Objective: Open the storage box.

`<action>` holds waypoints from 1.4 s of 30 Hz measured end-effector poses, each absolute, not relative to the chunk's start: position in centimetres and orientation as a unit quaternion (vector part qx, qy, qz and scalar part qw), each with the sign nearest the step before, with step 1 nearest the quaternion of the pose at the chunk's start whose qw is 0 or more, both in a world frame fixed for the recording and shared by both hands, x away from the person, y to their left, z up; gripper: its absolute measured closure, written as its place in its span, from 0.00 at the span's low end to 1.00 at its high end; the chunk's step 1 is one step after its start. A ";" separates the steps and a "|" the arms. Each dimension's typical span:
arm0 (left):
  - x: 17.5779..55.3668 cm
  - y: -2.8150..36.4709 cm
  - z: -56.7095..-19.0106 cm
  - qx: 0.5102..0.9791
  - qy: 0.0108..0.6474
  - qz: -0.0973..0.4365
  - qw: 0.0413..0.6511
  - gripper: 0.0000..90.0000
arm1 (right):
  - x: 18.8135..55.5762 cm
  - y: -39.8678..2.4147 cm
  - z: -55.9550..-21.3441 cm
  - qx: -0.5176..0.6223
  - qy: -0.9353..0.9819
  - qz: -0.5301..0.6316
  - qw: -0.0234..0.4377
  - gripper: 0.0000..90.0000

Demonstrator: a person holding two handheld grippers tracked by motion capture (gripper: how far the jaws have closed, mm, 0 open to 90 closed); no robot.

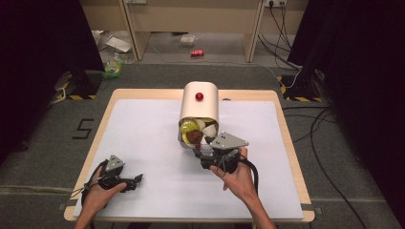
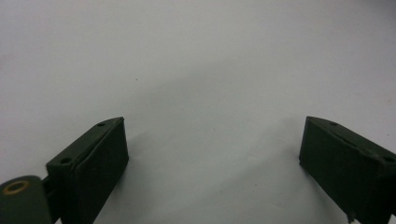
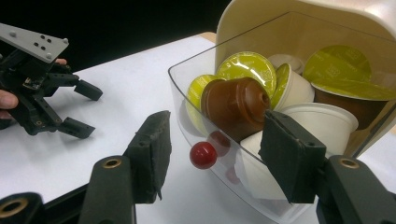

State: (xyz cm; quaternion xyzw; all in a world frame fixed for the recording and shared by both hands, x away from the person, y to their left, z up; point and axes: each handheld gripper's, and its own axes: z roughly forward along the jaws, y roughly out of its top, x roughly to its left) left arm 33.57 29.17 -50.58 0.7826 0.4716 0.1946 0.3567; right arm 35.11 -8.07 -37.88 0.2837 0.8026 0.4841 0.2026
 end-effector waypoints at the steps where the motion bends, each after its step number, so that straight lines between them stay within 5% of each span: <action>1: 33.6 29.2 -50.6 0.783 0.472 0.195 0.356 0.08 | 35.0 -8.1 -37.9 0.283 0.802 0.485 0.203 0.48; 42: 33.6 29.2 -50.6 0.783 0.471 0.195 0.356 0.08 | 32.4 -8.1 -38.7 0.267 0.817 0.474 0.190 0.48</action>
